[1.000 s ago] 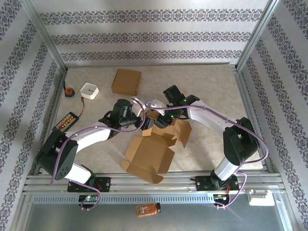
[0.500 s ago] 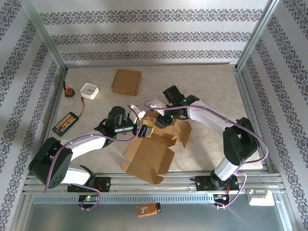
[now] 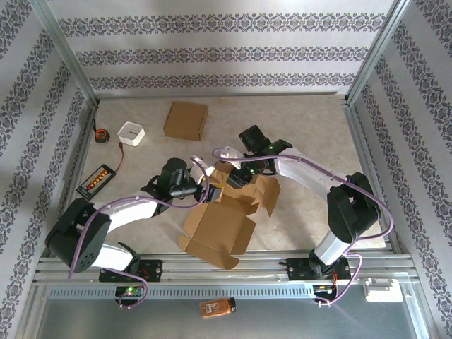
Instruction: Fold the paper box
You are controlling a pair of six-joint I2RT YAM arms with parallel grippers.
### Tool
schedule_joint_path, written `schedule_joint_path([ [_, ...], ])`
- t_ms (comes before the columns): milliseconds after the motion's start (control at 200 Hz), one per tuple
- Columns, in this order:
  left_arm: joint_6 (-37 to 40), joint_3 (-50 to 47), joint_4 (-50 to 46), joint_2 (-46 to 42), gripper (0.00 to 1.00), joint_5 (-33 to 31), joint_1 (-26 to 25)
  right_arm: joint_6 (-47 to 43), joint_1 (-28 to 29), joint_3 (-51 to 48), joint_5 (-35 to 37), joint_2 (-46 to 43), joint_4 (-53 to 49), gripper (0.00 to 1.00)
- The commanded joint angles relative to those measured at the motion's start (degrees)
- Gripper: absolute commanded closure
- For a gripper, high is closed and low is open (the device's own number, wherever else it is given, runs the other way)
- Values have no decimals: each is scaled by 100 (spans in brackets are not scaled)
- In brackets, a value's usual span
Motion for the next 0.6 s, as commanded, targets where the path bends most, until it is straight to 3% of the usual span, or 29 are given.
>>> schedule_joint_path([
  [0,10,189,320,300,31,-38,47,33,-12,19,-78,56,122,56],
  [160,-112,238,585,536,45,76,81,-10,-12,-17,-69,26,105,55],
  [460,-231,388,559,369,43,112,164,-5,-24,-2,-82,49,91,55],
  [595,-270,506,557,528,51,235,177,-1,-17,9,-95,63,96,55],
])
